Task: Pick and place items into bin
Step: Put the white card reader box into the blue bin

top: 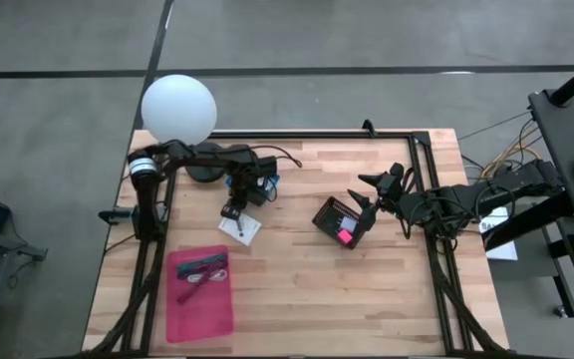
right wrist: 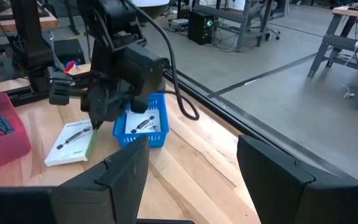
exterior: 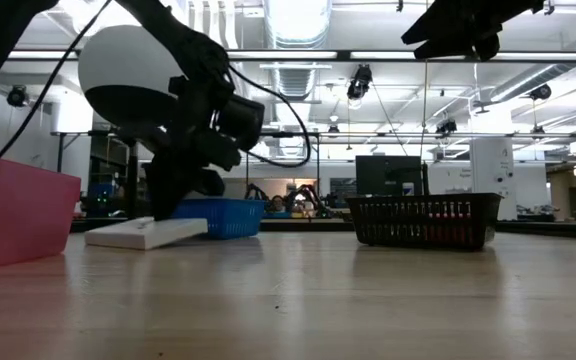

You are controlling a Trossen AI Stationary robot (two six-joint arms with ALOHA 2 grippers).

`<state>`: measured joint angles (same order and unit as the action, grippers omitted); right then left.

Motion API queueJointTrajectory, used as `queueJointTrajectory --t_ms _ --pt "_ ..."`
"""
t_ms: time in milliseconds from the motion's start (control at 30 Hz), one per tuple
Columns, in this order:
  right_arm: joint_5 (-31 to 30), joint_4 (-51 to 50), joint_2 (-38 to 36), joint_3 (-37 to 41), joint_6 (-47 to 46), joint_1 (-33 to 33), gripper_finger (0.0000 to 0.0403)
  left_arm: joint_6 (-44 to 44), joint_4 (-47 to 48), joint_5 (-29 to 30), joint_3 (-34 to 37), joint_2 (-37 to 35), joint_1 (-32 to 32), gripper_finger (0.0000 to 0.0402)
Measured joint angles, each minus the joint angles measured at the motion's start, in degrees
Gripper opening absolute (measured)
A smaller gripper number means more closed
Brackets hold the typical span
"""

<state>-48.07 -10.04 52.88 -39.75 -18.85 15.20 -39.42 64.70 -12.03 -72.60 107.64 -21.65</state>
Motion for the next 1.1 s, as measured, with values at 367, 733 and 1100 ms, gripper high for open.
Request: queueJointTrajectory --t_ms 367,733,1100 --pt "0.00 -0.09 0.00 0.00 -0.02 0.00 0.0228 0.07 2.21 -0.80 -0.04 -3.65 0.07 0.0001" --pt "2.37 0.21 0.38 0.56 -9.23 -0.80 0.0228 1.03 2.78 -0.98 -0.56 -5.62 0.04 0.0000" --pt "18.94 11.25 11.66 3.50 -17.00 -2.49 0.0228 4.79 3.57 -1.18 -0.45 -5.69 0.04 0.0000"
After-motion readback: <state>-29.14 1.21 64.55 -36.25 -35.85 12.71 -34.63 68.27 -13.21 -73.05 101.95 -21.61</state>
